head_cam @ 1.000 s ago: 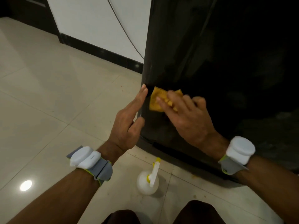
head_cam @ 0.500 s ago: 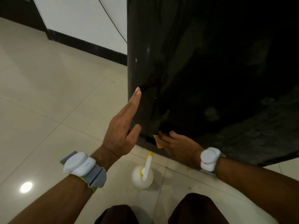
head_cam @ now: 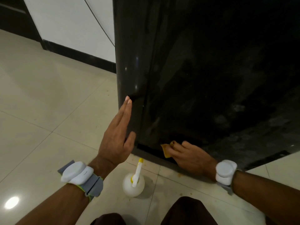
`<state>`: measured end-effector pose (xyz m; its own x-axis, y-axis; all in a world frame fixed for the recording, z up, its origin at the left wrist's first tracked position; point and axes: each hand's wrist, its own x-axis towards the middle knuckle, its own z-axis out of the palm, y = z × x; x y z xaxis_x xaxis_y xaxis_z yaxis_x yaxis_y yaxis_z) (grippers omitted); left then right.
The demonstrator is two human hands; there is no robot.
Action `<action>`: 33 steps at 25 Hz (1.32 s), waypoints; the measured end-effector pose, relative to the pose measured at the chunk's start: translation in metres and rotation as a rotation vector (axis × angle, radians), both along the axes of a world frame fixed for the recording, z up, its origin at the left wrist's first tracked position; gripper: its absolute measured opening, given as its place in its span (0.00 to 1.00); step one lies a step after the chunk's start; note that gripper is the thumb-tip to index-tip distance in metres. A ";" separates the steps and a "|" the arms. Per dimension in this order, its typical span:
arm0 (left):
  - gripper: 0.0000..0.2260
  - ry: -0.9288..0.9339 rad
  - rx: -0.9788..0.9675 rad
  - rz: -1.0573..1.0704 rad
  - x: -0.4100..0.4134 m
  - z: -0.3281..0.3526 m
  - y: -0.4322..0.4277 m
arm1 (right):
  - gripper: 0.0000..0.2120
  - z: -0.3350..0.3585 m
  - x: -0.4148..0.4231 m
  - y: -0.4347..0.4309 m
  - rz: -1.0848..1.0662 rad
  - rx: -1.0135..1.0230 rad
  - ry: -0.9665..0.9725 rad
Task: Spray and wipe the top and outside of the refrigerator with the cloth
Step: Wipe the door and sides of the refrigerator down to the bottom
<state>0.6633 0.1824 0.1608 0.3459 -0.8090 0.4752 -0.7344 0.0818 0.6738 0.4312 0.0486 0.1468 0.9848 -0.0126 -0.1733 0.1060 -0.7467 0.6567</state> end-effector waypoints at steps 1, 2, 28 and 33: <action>0.35 -0.040 -0.011 0.001 -0.003 0.004 0.000 | 0.15 0.011 -0.009 -0.005 0.039 -0.018 -0.050; 0.35 -0.083 -0.033 -0.018 -0.009 0.010 -0.003 | 0.17 0.028 -0.004 -0.008 0.036 -0.042 -0.166; 0.34 -0.492 -0.281 -0.170 -0.071 0.141 -0.045 | 0.12 0.157 0.005 0.012 -0.271 0.126 -1.294; 0.32 -0.551 -0.304 -0.135 -0.071 0.163 -0.049 | 0.07 0.166 -0.065 0.011 -0.394 0.383 -1.555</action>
<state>0.5919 0.1333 0.3243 -0.1100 -0.6299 0.7688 -0.9362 0.3254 0.1327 0.3661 0.0596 0.3128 0.1532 -0.4801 0.8637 -0.6601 -0.7002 -0.2721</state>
